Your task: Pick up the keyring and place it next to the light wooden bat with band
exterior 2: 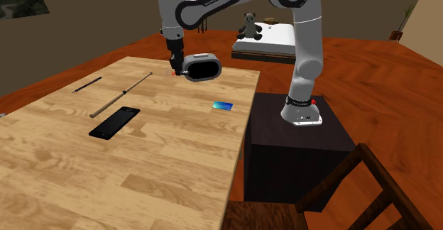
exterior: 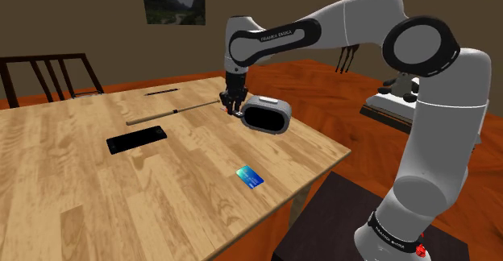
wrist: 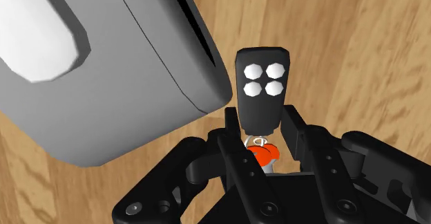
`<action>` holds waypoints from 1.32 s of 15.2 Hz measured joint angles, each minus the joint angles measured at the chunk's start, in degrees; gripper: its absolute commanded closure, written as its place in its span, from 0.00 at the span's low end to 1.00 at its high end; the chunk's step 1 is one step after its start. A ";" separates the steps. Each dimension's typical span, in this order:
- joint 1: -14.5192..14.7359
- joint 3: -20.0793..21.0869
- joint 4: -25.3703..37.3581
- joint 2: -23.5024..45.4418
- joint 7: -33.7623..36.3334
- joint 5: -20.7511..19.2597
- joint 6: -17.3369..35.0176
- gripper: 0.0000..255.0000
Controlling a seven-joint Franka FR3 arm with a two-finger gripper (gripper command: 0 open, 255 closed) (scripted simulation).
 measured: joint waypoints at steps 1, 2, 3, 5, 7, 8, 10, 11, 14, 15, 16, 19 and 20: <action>0.02 -0.01 -0.50 0.13 0.07 -0.07 0.62 1.00; 0.09 -0.03 -0.85 0.43 0.20 -0.20 1.25 1.00; 0.10 -0.07 -1.27 0.65 0.23 -0.29 1.91 1.00; 0.15 -0.06 -2.02 0.73 0.34 -0.51 3.51 1.00; 0.13 0.03 -2.88 0.93 0.12 -0.61 6.38 1.00; 0.28 0.04 -2.81 1.33 0.33 -0.76 7.61 1.00; 0.41 -0.05 -3.41 2.00 0.59 -1.04 11.08 1.00; 0.55 -0.15 -3.12 2.50 0.75 -1.25 11.43 1.00; 0.51 -0.28 -3.61 2.55 0.64 -1.28 12.55 1.00; 0.57 -0.31 -3.41 2.43 0.78 -1.23 12.22 1.00; 0.51 -0.33 -4.09 2.26 0.67 -1.20 12.78 0.00; 0.65 -0.58 -4.26 3.11 1.03 -1.45 9.24 0.00; 0.75 -0.58 -4.12 3.31 1.15 -1.51 8.29 0.00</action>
